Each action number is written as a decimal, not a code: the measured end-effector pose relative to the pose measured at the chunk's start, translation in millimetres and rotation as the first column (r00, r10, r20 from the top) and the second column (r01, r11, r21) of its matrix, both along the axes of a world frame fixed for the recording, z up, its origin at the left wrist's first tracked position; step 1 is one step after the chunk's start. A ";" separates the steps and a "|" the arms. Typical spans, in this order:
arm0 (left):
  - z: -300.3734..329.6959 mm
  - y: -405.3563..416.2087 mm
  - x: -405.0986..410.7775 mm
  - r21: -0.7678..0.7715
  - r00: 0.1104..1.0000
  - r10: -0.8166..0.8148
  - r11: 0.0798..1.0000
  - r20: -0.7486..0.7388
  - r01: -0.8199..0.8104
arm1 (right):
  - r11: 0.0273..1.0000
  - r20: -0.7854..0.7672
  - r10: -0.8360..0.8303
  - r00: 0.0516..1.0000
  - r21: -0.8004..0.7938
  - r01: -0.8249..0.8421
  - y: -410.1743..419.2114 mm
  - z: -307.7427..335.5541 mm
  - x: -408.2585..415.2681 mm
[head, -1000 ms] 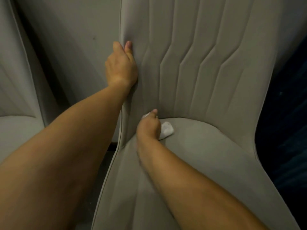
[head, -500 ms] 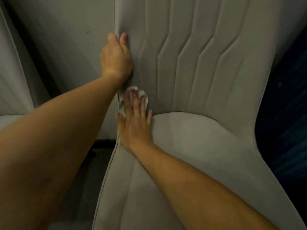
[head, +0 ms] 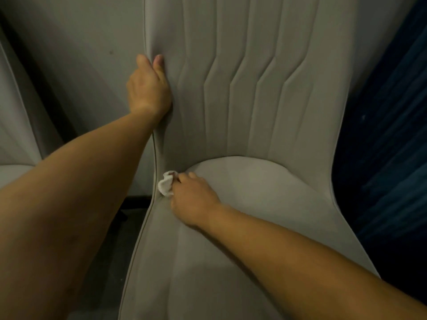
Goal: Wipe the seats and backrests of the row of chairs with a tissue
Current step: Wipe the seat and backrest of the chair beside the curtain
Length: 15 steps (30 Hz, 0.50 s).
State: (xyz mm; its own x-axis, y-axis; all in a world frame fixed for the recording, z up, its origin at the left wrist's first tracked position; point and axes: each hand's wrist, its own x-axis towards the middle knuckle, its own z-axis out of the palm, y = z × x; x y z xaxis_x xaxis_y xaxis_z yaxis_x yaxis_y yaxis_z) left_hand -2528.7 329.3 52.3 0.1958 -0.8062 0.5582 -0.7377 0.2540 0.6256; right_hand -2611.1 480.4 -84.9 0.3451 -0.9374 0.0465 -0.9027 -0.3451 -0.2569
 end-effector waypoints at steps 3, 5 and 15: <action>-0.2 -1.4 0.5 0.005 1.000 -0.003 1.000 0.003 0.003 | 0.996 -0.304 0.043 0.952 -0.057 -0.063 -11.2 19.4 -42.0; -0.1 -1.9 0.6 0.009 1.000 0.004 1.000 0.001 -0.004 | 0.999 -0.366 -0.004 0.930 0.044 0.022 -15.3 24.3 -84.0; -0.8 -3.5 1.0 0.008 1.000 0.023 1.000 -0.013 -0.023 | 0.979 -0.226 -0.086 0.970 0.162 0.124 -25.7 -11.2 -85.6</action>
State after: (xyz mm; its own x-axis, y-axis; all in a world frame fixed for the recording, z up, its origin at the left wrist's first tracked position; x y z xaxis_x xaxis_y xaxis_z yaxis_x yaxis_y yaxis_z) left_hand -2527.7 325.7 51.5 0.2217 -0.8058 0.5491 -0.7353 0.2317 0.6369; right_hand -2696.7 454.7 -96.1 0.2279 -0.9559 -0.1852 -0.9721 -0.2127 -0.0985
